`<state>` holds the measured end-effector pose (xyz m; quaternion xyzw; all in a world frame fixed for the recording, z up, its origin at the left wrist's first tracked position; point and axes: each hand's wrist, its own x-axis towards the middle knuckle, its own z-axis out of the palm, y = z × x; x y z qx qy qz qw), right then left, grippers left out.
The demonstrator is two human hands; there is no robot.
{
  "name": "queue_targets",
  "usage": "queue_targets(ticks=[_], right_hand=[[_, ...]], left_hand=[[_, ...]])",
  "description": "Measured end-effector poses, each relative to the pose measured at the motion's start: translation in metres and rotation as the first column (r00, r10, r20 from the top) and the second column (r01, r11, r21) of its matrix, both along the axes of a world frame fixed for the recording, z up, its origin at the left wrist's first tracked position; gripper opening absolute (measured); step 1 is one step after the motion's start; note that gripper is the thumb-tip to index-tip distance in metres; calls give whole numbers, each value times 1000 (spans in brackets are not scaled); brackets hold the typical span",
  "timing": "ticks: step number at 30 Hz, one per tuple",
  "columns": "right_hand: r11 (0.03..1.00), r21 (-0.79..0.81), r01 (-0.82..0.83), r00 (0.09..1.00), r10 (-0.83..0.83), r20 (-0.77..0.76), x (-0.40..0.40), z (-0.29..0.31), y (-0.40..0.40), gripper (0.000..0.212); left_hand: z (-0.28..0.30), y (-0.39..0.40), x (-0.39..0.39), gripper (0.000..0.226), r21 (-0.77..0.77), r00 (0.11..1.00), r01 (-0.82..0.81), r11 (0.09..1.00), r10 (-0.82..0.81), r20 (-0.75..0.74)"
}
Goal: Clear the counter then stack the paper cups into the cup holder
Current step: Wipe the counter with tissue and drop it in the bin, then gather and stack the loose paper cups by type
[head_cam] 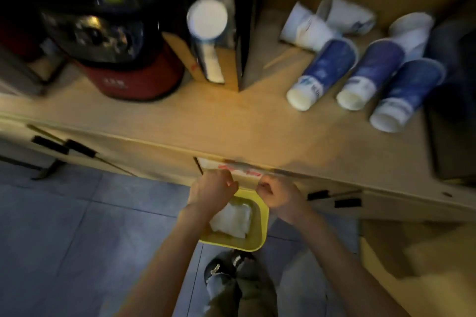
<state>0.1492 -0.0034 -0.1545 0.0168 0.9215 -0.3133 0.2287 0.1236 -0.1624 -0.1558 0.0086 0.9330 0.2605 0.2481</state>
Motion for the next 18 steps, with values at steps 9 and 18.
queue_targets(ticks=[9, 18], right_hand=[[971, -6, 240, 937, -233, -260, -30, 139, 54, 19], [791, -227, 569, 715, -611, -339, -69, 146, 136, 30]], left_hand=[[142, 50, -53, 20, 35, 904, 133, 991, -106, -414], [146, 131, -104, 45, 100, 816, 239, 966, -143, -561]])
